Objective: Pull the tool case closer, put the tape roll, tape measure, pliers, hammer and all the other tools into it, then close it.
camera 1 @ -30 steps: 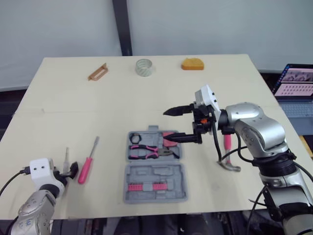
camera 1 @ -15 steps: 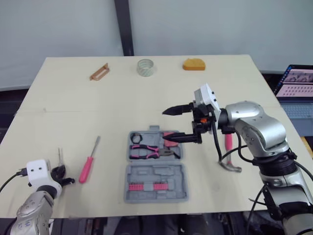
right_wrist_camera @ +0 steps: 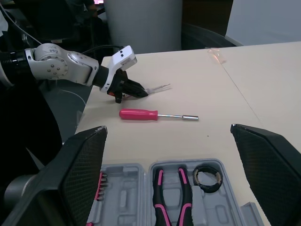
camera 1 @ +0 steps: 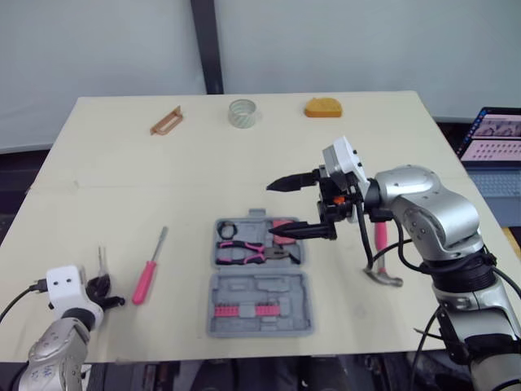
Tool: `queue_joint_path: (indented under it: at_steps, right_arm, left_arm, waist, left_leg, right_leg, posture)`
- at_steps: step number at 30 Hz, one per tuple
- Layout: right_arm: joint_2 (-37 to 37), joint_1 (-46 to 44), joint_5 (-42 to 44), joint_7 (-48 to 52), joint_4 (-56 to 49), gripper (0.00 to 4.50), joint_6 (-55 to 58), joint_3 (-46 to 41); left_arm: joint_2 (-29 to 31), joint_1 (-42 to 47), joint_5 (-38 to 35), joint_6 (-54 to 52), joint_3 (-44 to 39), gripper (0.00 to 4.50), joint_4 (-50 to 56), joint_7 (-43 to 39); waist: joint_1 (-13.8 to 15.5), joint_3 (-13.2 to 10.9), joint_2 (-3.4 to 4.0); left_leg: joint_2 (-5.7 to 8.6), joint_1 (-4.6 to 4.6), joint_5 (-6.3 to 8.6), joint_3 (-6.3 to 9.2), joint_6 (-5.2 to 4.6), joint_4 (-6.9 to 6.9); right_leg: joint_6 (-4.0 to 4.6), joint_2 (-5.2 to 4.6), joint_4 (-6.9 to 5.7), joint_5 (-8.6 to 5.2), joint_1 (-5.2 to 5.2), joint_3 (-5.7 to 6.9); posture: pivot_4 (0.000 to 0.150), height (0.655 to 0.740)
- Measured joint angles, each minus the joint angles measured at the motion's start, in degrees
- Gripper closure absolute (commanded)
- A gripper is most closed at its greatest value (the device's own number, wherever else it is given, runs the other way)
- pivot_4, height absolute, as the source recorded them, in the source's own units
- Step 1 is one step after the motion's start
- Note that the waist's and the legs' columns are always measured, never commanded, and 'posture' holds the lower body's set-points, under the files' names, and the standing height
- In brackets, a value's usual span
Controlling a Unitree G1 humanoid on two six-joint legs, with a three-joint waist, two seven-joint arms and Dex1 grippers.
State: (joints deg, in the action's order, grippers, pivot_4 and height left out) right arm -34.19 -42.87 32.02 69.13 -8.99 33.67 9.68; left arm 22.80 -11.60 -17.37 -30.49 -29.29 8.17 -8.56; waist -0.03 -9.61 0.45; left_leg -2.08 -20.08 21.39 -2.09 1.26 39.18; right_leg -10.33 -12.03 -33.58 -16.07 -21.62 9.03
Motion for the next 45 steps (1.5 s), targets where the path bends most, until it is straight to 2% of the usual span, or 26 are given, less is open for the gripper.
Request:
queue_joint_path:
  at_steps: [4, 8, 9, 11, 13, 16, 18, 21, 28, 36, 45]
  right_arm:
    - [-0.06, 0.32, -0.03, -0.04, -0.09, 0.0, -0.07, -0.27]
    - [-1.69, 3.14, 0.0, -0.08, -2.22, 0.0, -0.13, -1.5]
    - [-2.58, 4.6, 0.0, -0.08, -3.08, 0.0, -0.21, -1.97]
    - [-3.65, 6.45, -0.02, -0.08, -3.93, 0.0, -0.36, -2.57]
    - [-4.76, 8.03, -0.04, -0.08, -4.58, 0.0, -0.93, -3.34]
    - [-7.45, 10.85, -0.78, -0.06, -5.05, 0.0, -1.92, -4.0]
    - [-8.65, 12.21, -1.86, -0.06, -5.49, 0.0, -2.58, -4.02]
    - [-9.86, 13.96, -2.29, -0.15, -6.86, 0.0, -2.66, -4.28]
    - [-10.9, 21.88, -1.68, -2.18, -11.66, 0.0, -1.89, -6.25]
    - [-11.23, 26.52, -1.74, -5.15, -13.5, 0.0, -1.16, -7.5]
    - [-11.35, 28.14, -1.85, -6.31, -14.59, 0.0, -1.14, -7.52]
  left_arm:
    - [8.43, 1.51, -0.75, -3.37, 0.44, 4.43, 1.01, -5.97]
    - [24.49, 4.95, -3.2, -4.65, 2.5, 4.43, 5.02, -19.87]
    - [30.32, 7.39, -4.8, -5.02, 4.24, 4.43, 6.33, -25.98]
    - [35.88, 10.96, -6.03, -4.68, 6.94, 4.43, 7.92, -33.01]
    - [39.78, 13.9, -6.73, -4.29, 10.43, 4.43, 8.38, -38.84]
    - [42.57, 20.89, -6.74, -2.83, 18.97, 4.43, 8.48, -47.17]
    - [42.44, 27.69, -4.63, -0.85, 26.02, 4.43, 7.45, -51.07]
    - [39.25, 36.73, 0.65, 1.31, 35.23, 4.43, 5.75, -53.73]
    - [32.43, 44.93, 7.03, -2.41, 49.91, 4.43, 5.06, -57.79]
    - [29.03, 48.44, 13.53, -10.88, 56.69, 4.43, 9.06, -57.49]
    - [25.75, 48.58, 16.57, -15.72, 61.12, 4.43, 12.26, -55.72]
  waist:
    - [0.0, -0.16, -0.3]
    - [0.17, -0.27, -0.53]
    - [0.24, -0.28, -0.53]
    - [0.03, -0.33, -0.44]
    - [-0.19, -0.38, -0.35]
    - [-0.35, -0.43, -0.31]
    - [-0.16, -0.43, -0.31]
    - [-0.01, -0.43, -0.34]
    - [-0.06, -0.5, -0.46]
    - [0.93, -0.57, -0.57]
    - [1.5, -0.58, -0.58]
  left_leg:
    - [0.0, -0.08, 0.0, 0.02, 0.0, -0.01]
    - [-0.01, -0.19, 0.01, 0.02, 0.01, -0.02]
    - [-0.01, -0.19, 0.02, 0.0, 0.02, -0.03]
    - [-0.01, -0.17, 0.02, -0.06, 0.02, -0.11]
    - [-0.02, -0.17, 0.02, -0.16, 0.02, -0.17]
    - [-0.05, -0.24, 0.01, -0.34, 0.03, -0.21]
    - [-0.05, -0.33, 0.01, -0.44, 0.02, -0.12]
    - [-0.04, -0.35, 0.01, -0.49, 0.02, -0.06]
    - [-0.05, -0.45, 0.01, -0.51, 0.01, -0.05]
    - [-0.05, -0.49, 0.01, -0.5, 0.0, 0.05]
    - [-0.05, -0.5, 0.0, -0.5, -0.01, 0.16]
  right_leg:
    - [0.0, 0.01, 0.01, 0.0, -0.08, 0.01]
    - [0.01, 0.02, 0.09, 0.0, -0.14, 0.03]
    - [0.01, 0.02, 0.07, 0.0, -0.15, 0.01]
    - [0.01, 0.02, 0.1, 0.01, -0.2, 0.0]
    - [0.01, 0.03, 0.05, 0.0, -0.33, -0.02]
    - [0.02, 0.04, -0.04, 0.0, -0.56, -0.05]
    - [0.03, 0.04, -0.11, 0.02, -0.7, -0.11]
    - [0.05, 0.04, -0.15, 0.03, -0.71, -0.13]
    - [0.05, 0.04, -0.16, 0.03, -0.83, -0.13]
    - [0.07, 0.04, -0.18, 0.04, -0.82, -0.15]
    - [0.11, 0.03, -0.2, 0.06, -0.8, -0.16]
  posture:
    - [0.15, 0.74]
    - [0.15, 0.74]
    - [0.15, 0.74]
    - [0.15, 0.74]
    - [0.15, 0.74]
    - [0.15, 0.74]
    - [0.15, 0.74]
    - [0.15, 0.74]
    - [0.15, 0.74]
    - [0.15, 0.74]
    - [0.15, 0.74]
